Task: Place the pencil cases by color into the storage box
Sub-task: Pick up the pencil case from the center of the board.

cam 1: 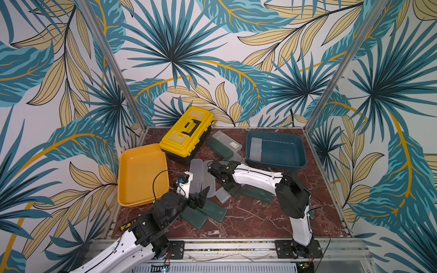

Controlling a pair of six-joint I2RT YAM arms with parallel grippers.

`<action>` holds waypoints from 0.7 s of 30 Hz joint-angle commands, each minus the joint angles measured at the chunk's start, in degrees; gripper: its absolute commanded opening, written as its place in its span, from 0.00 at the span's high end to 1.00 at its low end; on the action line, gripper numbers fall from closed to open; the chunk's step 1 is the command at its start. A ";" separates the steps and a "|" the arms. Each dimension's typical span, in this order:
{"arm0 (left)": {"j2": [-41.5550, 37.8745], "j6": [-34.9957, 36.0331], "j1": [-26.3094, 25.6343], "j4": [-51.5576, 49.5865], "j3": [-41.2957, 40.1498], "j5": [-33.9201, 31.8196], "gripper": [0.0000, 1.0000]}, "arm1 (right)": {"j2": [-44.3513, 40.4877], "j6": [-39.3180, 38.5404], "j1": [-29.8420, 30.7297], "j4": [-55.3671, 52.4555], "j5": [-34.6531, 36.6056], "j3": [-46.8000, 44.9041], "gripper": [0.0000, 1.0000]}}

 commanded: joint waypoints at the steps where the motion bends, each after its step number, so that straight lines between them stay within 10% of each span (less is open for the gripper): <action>1: -0.66 0.56 -0.16 0.81 -1.87 -0.10 0.01 | 2.50 0.75 0.31 -1.02 -0.63 0.58 0.04; 21: -0.31 0.48 -0.17 0.88 -1.79 -0.46 0.01 | 0.21 -1.96 0.79 -4.38 3.69 -0.90 0.26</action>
